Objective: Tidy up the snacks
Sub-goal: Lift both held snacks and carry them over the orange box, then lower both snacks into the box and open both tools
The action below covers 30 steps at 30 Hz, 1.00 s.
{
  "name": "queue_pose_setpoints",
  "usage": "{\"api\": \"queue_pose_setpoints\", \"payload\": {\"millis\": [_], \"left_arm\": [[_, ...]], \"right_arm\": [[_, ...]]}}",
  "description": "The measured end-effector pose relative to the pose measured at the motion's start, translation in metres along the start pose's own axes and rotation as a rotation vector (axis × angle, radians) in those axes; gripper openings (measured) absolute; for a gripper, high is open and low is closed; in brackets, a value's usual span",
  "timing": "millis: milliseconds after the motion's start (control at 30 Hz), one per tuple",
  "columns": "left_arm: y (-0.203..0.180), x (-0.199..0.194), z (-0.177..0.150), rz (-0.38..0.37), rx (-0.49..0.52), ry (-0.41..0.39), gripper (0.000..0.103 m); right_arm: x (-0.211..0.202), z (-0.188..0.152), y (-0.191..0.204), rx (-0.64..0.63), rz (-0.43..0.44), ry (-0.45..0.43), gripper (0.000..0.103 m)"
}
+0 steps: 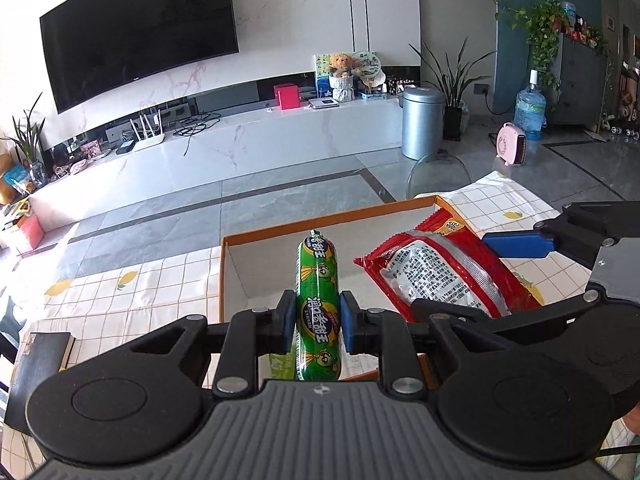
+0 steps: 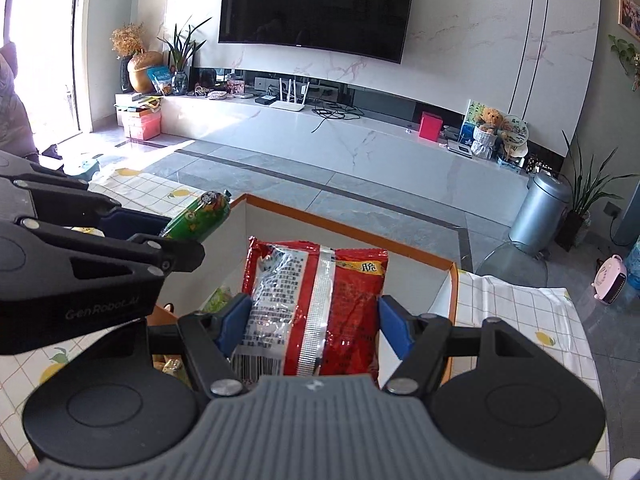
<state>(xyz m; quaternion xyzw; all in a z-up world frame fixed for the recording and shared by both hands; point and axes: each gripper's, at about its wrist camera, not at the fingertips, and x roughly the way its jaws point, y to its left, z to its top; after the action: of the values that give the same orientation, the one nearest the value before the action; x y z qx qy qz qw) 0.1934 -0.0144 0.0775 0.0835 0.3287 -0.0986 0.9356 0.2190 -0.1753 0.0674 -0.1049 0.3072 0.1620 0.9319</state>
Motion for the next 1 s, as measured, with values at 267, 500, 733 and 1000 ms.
{"api": "queue_pose_setpoints", "payload": {"millis": [267, 500, 733, 1000], "left_arm": [[0.009, 0.044, 0.001, -0.018, -0.007, 0.092, 0.025], [0.012, 0.081, -0.002, -0.011, 0.014, 0.212, 0.025], [0.015, 0.111, -0.006, -0.014, 0.014, 0.322, 0.025], [0.019, 0.126, -0.008, -0.002, 0.019, 0.385, 0.025]], "right_arm": [[0.051, 0.005, -0.005, -0.038, -0.023, 0.080, 0.067], [0.092, 0.001, -0.009, -0.074, -0.039, 0.183, 0.067], [0.127, -0.004, -0.010, -0.069, -0.013, 0.303, 0.067], [0.152, -0.007, -0.018, 0.001, 0.025, 0.409, 0.067]]}}
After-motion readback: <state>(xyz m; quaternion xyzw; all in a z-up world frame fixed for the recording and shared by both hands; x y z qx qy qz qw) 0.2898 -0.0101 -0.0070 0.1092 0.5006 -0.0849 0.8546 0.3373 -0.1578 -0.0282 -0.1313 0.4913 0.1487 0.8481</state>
